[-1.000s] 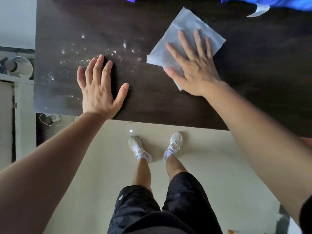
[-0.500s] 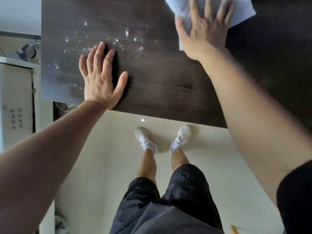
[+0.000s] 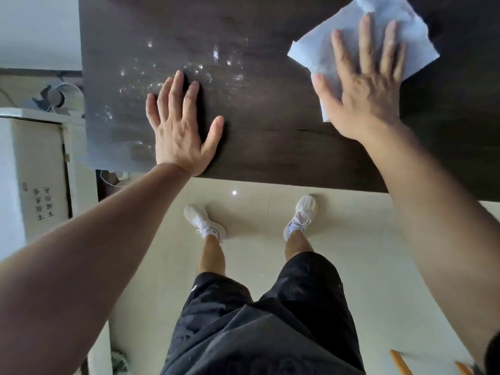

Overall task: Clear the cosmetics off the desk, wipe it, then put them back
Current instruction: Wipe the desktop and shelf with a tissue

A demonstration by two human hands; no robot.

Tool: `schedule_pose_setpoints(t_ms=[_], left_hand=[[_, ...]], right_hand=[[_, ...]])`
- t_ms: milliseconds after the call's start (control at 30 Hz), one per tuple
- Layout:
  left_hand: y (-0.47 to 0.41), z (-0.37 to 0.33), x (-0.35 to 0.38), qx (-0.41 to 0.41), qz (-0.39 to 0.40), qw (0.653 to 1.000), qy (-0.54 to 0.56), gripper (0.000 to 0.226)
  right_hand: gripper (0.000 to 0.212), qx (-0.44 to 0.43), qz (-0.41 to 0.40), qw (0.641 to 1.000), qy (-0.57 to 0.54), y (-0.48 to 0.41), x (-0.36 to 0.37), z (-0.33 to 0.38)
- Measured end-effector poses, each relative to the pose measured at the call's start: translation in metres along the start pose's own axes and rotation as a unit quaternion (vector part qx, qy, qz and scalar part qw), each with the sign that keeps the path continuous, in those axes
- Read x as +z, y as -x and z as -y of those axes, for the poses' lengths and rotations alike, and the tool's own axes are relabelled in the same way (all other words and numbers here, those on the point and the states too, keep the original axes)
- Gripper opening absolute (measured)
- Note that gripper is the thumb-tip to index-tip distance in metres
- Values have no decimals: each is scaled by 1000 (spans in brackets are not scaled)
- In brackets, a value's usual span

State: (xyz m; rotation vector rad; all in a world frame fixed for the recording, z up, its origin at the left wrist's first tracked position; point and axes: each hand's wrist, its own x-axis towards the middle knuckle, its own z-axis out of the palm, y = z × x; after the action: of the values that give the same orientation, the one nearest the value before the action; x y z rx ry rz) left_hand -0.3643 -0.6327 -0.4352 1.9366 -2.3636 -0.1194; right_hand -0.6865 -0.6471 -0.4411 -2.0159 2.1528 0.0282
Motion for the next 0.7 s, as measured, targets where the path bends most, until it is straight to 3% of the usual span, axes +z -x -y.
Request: schedule_pose_setpoints(t_ms=[200, 400, 533, 700], left_hand=[[0, -1, -5, 2, 13, 999, 34, 79], [3, 13, -20, 44, 19, 988, 145, 72], [8, 68, -27, 96, -48, 987, 120, 69], [31, 144, -31, -42, -62, 995, 62, 72]], right_hand=[[71, 123, 4, 992, -7, 17, 5, 46], [72, 150, 21, 988, -7, 30, 13, 120], [72, 95, 27, 995, 6, 6, 20, 182], [71, -28, 55, 998, 9, -11, 21, 259]])
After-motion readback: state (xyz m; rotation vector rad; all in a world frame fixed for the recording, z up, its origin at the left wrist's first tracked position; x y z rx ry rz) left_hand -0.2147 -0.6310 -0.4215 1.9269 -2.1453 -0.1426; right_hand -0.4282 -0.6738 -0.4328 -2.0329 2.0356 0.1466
